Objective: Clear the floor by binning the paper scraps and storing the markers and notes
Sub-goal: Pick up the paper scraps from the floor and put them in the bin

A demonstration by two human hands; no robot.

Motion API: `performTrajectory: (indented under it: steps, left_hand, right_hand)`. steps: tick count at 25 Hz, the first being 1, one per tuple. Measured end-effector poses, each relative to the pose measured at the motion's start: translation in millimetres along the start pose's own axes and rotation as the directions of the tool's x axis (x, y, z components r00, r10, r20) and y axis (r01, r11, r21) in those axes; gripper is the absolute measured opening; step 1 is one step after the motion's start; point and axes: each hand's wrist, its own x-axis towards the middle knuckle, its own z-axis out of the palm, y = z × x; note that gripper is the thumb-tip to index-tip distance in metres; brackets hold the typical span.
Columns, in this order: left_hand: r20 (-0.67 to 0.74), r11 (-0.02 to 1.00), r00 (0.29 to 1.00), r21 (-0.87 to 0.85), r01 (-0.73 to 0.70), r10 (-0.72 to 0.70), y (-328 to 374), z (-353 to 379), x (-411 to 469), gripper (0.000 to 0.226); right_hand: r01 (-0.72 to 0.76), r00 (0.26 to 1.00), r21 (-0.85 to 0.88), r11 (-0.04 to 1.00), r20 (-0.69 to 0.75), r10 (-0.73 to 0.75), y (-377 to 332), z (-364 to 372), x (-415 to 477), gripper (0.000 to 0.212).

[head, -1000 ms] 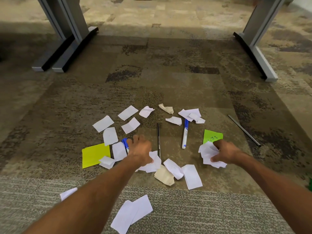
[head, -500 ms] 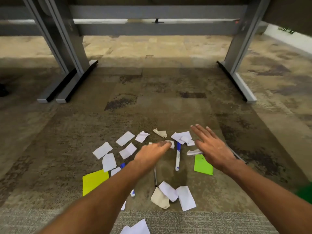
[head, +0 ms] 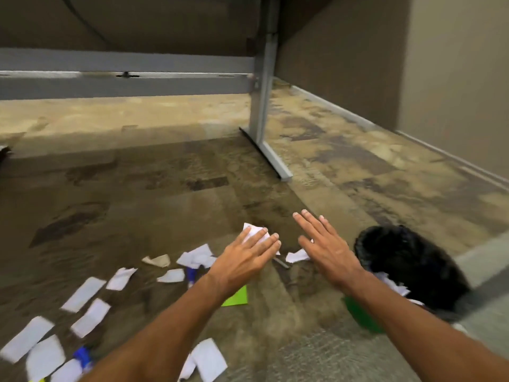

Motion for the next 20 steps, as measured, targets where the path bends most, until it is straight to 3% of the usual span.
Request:
performTrajectory:
  steps: [3,5,7,8,10,14,16,17,18,20]
  left_hand:
    - [-0.068,0.988,0.998,-0.151,-0.012,0.002,38,-10,63,0.055]
    - [-0.118,0.916,0.992,-0.401,-0.011,-0.04,71,-10,108,0.054]
    - [-0.064,0.704,0.988,-0.708,0.054,-0.14,103,-14,146,0.053]
    - [0.002,0.521,0.979,-0.847,0.11,-0.204,117,-18,162,0.049]
    - [0.056,0.258,0.953,-0.956,0.137,-0.296,144,-17,188,0.043]
    - [0.254,0.082,0.902,-0.951,0.299,-0.348,174,2,213,0.055]
    - [0.337,0.062,0.902,-0.929,0.365,-0.27,180,11,219,0.059]
    - [0.358,0.099,0.91,-0.918,0.384,-0.209,183,14,221,0.063]
    - [0.374,0.158,0.914,-0.904,0.397,-0.157,185,16,222,0.067]
    - [0.336,0.39,0.932,-0.847,0.362,-0.137,184,21,222,0.069]
  right_hand:
    - [-0.191,0.976,-0.052,0.98,0.097,0.195,47,-1,-45,0.033]
    - [-0.357,0.914,-0.069,0.931,0.177,0.364,78,1,-75,0.034]
    - [-0.562,0.803,-0.02,0.827,0.226,0.551,104,6,-99,0.025]
    - [-0.66,0.735,0.019,0.751,0.226,0.64,115,10,-110,0.026]
    - [-0.805,0.591,0.139,0.577,0.283,0.756,132,19,-129,0.038]
    - [-0.902,0.397,0.351,0.25,0.451,0.8,145,32,-141,0.061]
    - [-0.919,0.358,0.338,0.202,0.507,0.784,142,40,-140,0.063]
    - [-0.922,0.354,0.334,0.195,0.527,0.773,141,44,-140,0.064]
    - [-0.922,0.355,0.337,0.191,0.536,0.766,140,47,-139,0.065]
    - [-0.918,0.37,0.335,0.213,0.534,0.76,140,51,-134,0.064]
